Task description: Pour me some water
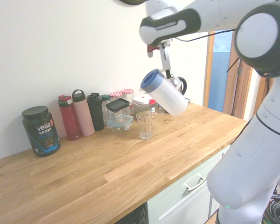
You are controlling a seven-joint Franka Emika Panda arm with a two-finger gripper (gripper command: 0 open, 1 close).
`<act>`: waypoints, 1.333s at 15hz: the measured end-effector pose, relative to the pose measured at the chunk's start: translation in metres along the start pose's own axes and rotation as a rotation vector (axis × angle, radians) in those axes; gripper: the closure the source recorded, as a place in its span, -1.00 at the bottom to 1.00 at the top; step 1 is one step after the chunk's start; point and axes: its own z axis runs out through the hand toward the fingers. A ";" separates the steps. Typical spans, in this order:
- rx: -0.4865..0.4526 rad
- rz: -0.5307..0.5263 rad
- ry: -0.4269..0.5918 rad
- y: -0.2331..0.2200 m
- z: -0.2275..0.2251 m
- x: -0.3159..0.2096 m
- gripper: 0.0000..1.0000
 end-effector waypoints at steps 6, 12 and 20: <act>0.184 0.304 0.048 0.005 0.021 -0.104 1.00; 0.261 0.633 0.056 -0.056 0.021 -0.183 1.00; 0.239 0.939 0.318 -0.273 -0.028 -0.171 1.00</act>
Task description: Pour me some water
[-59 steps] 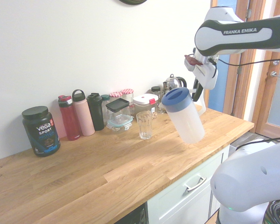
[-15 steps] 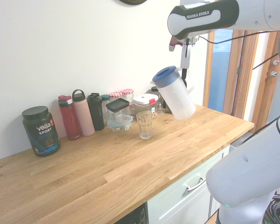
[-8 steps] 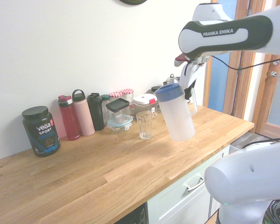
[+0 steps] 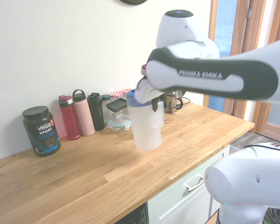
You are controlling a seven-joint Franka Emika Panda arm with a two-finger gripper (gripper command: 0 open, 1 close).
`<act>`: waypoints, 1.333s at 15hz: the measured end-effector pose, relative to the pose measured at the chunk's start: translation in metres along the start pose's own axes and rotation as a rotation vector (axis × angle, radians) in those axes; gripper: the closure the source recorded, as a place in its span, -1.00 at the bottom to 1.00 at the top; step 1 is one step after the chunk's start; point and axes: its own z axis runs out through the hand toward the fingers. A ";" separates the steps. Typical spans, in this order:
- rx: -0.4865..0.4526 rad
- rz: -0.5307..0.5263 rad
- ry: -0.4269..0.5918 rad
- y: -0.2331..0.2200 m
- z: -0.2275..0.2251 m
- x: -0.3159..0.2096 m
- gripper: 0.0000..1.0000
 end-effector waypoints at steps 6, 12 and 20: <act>0.090 0.056 0.055 -0.072 0.008 -0.039 1.00; 0.078 0.040 -0.041 -0.169 0.034 -0.053 1.00; 0.001 0.109 0.013 -0.179 0.087 -0.084 1.00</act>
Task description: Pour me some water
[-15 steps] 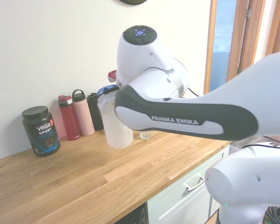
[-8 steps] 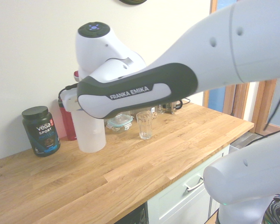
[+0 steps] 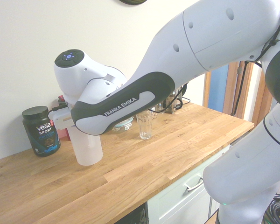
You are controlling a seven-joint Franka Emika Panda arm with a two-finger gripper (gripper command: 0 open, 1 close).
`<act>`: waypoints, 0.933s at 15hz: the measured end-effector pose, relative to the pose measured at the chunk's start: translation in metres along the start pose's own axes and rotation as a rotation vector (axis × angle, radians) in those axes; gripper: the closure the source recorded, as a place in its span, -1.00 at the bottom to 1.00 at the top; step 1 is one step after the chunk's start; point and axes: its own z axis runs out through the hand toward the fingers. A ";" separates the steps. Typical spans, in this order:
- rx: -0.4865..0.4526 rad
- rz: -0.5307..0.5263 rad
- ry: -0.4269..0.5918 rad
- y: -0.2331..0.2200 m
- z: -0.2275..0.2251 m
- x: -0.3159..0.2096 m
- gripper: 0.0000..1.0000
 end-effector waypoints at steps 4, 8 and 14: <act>-0.010 0.014 -0.009 0.011 0.009 -0.011 1.00; -0.007 0.025 -0.028 0.012 0.015 -0.008 -1.00; -0.014 0.027 -0.037 0.013 0.014 -0.006 -1.00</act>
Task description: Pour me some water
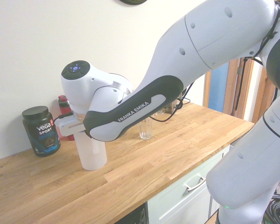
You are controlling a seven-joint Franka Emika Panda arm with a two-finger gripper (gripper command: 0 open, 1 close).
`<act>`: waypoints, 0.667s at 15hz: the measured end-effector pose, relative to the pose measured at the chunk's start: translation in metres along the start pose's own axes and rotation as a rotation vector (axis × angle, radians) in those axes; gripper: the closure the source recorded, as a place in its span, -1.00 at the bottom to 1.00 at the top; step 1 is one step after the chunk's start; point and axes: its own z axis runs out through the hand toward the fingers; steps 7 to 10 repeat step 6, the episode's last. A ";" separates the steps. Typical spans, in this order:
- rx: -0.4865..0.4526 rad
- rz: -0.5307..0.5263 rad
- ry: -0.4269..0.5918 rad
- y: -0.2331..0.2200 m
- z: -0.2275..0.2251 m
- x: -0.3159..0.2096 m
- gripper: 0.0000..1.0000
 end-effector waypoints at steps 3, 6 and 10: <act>-0.006 0.001 -0.007 0.001 -0.004 0.001 -1.00; -0.057 -0.040 -0.128 0.011 -0.028 -0.009 -1.00; -0.057 -0.040 -0.128 0.011 -0.028 -0.009 -1.00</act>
